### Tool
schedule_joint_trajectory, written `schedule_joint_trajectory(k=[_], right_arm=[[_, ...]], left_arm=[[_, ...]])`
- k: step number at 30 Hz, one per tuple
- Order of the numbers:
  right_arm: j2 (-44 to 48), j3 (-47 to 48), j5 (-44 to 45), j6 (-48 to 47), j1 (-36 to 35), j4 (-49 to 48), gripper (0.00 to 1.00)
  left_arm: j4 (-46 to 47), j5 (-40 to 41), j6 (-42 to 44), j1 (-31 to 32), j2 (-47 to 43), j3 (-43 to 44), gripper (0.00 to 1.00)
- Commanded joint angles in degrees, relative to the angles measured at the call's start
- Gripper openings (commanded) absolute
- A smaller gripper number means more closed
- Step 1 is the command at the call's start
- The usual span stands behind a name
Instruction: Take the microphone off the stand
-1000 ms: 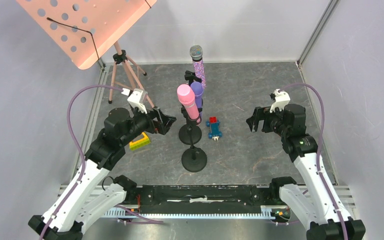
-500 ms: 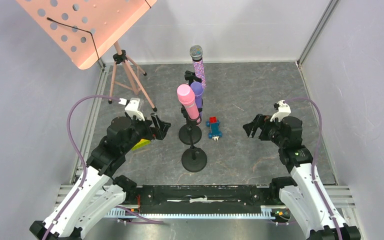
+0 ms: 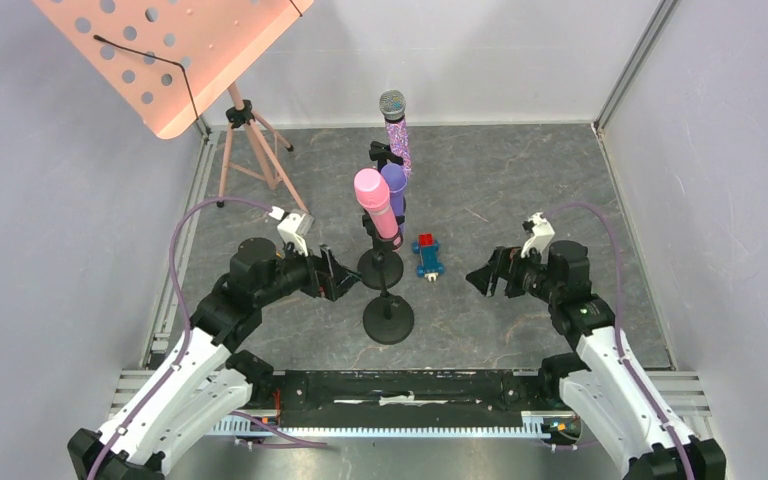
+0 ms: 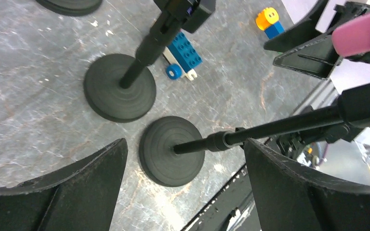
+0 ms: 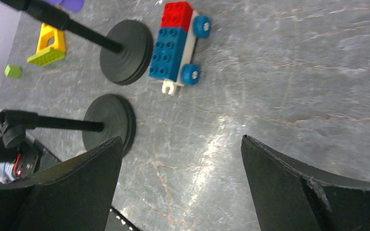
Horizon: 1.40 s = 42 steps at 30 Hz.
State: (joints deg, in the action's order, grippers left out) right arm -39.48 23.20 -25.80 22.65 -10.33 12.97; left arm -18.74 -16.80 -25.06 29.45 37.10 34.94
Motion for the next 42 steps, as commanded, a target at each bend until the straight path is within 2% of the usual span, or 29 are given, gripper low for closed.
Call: schedule_joint_trajectory(k=[1,12,14,17,19,27,33,42], right_arm=[[-0.68,-0.39,-2.37,-0.11,-4.86,-3.21,0.98],[-4.15,-7.86,0.84,16.13,-19.74,-22.37,0.97],[-4.45,-9.69,1.98,19.60,-21.85,-26.05,0.97],[-5.04,-11.97,3.43,23.70,-24.42,-31.02,0.96],[-5.90,-12.82,4.67,25.19,-26.06,-33.01,0.95],[-9.38,-11.93,7.26,27.25,-28.96,-32.84,0.92],[-8.01,-13.30,10.57,30.38,-29.04,-33.09,0.91],[-7.94,-11.51,11.42,31.20,-29.05,-30.50,0.89]], left_arm=[[3.36,-7.18,-3.01,0.28,0.04,-1.26,0.94],[4.03,-17.06,-3.93,2.06,-0.83,-3.13,0.90],[3.51,-16.07,-3.51,3.59,-1.20,-3.29,0.88],[3.12,-9.98,-3.37,5.60,-2.07,-4.20,0.88],[6.43,-6.57,-3.51,6.85,-1.84,-5.14,0.85],[20.39,3.80,-1.52,11.80,-0.79,-7.29,0.80],[21.38,1.97,2.10,13.17,3.54,-3.91,0.79],[23.76,0.46,2.72,13.69,5.02,-4.27,0.74]])
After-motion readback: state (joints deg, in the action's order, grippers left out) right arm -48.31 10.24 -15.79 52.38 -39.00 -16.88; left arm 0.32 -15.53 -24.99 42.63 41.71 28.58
